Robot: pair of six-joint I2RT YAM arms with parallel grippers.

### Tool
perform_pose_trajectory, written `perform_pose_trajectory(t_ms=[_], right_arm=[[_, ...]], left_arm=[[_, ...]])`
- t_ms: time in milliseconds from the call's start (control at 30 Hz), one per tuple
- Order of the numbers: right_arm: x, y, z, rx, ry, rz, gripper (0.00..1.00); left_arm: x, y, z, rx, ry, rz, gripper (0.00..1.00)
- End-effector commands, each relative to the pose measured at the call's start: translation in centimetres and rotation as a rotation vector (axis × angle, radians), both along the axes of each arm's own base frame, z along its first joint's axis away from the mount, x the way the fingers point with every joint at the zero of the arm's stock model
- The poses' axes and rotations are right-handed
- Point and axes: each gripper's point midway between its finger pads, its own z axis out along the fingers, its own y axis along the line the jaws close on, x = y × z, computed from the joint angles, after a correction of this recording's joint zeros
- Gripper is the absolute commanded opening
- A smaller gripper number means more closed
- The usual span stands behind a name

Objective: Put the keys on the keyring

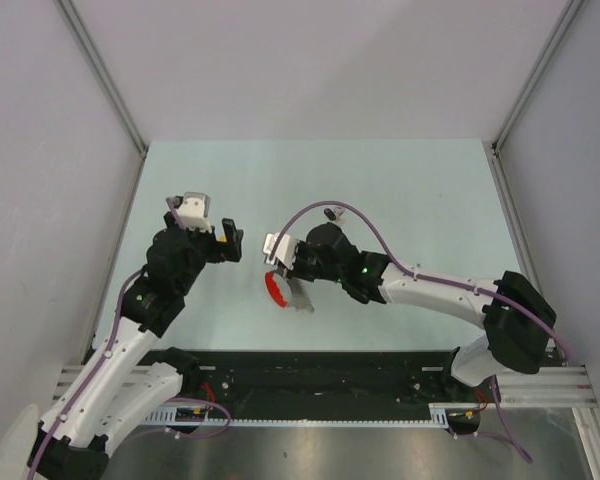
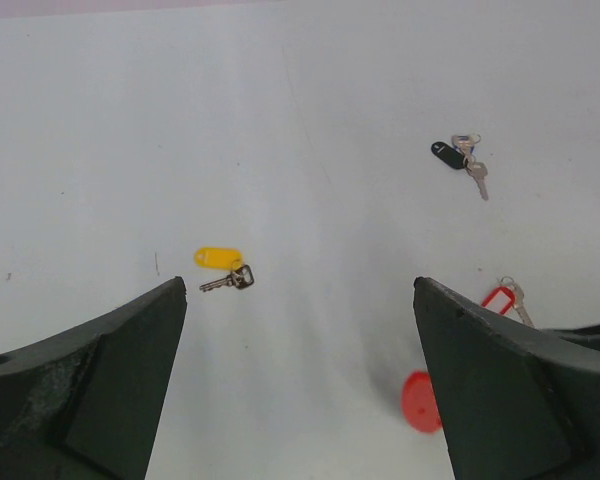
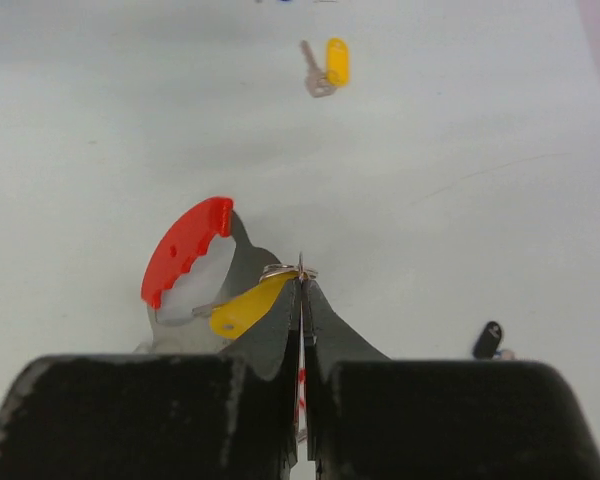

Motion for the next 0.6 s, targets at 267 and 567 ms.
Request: perform_pose_trajectory(t_ms=[267,567], right_arm=[[8.8,2.1,5.6,-0.03,-0.343,-0.127,0.0],[0.7,5.7,-4.3,-0.151,-0.04,0.057,0.0]], left_arm=[[0.2,2.6,0.8,0.031,-0.056,0.107,1.0],[-0.2,3.8,2.1,0.003,-0.118,0.16,1.0]])
